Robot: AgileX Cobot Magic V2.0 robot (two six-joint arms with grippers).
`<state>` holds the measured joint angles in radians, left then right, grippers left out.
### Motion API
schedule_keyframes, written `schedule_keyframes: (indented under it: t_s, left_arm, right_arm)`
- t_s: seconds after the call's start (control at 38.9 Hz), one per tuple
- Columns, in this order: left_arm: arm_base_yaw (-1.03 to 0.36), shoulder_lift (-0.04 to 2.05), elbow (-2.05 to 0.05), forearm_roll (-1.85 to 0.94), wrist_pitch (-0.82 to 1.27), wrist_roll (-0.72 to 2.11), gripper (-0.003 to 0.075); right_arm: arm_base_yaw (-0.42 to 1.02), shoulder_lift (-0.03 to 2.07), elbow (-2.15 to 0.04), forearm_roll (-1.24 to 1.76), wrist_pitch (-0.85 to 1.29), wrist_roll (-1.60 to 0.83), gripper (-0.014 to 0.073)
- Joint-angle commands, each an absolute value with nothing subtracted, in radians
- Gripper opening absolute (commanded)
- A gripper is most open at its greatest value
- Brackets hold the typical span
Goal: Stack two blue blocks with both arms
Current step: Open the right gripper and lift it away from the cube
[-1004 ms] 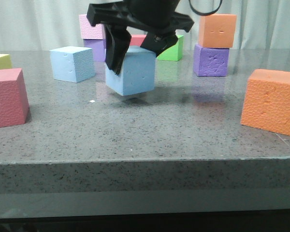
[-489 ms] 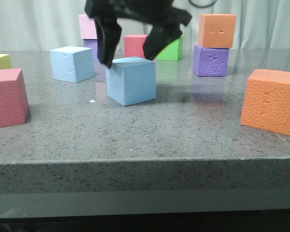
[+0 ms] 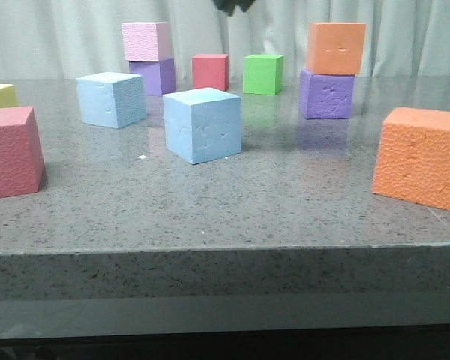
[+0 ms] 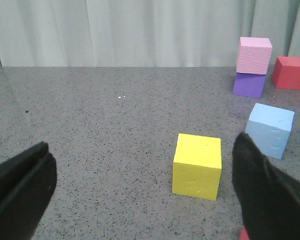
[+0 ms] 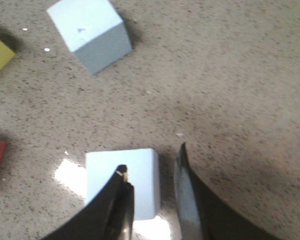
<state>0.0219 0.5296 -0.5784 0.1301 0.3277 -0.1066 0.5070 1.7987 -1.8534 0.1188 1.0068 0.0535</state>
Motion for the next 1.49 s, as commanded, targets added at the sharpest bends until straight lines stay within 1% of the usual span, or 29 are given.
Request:
schedule_keyframes:
  t_s: [0.0, 0.1, 0.21, 0.31, 0.36, 0.59, 0.82, 0.95, 1.11, 1.26, 1.47]
  left_arm:
    - [0.023, 0.538, -0.611, 0.125, 0.255, -0.116, 0.0692]
    - [0.023, 0.538, -0.611, 0.125, 0.255, -0.116, 0.0692]
    - [0.023, 0.538, -0.611, 0.125, 0.255, -0.116, 0.0692]
    - [0.023, 0.538, -0.611, 0.125, 0.255, -0.116, 0.0692]
    - [0.023, 0.538, -0.611, 0.125, 0.255, -0.116, 0.0692]
    - [0.023, 0.538, -0.611, 0.125, 0.255, -0.116, 0.0692]
    - [0.023, 0.539, -0.611, 0.125, 0.159, -0.116, 0.0692]
    - [0.023, 0.555, -0.621, 0.125, 0.115, -0.116, 0.0692]
    - [0.023, 0.709, -0.73, 0.125, 0.159, -0.116, 0.0692]
    - [0.017, 0.908, -0.923, 0.125, 0.264, -0.116, 0.0692]
    - [-0.093, 1.179, -1.205, 0.125, 0.453, -0.066, 0.0692]
  right_arm:
    - [0.464, 1.719, -1.886, 0.113, 1.011, 0.055, 0.0174]
    - [0.414, 1.692, -1.884, 0.113, 1.045, 0.055, 0.0111]
    - [0.359, 1.645, -1.857, 0.113, 1.054, 0.055, 0.0013]
    - [0.302, 1.572, -1.782, 0.113, 1.04, 0.055, -0.0073]
    - [0.265, 1.521, -1.72, 0.113, 1.026, 0.055, -0.0057]
    - [0.135, 1.269, -1.416, 0.113, 0.953, 0.045, -0.0059]
    - [0.122, 0.993, -1.091, 0.116, 0.829, 0.006, -0.0059]
    - [0.122, 0.856, -0.945, 0.122, 0.826, 0.006, -0.0059]
    - [0.122, 0.719, -0.871, 0.122, 0.826, 0.006, -0.0059]
    - [0.122, 0.683, -0.871, 0.122, 0.829, 0.006, -0.0059]
    - [0.122, 0.683, -0.871, 0.122, 0.833, 0.006, -0.0059]
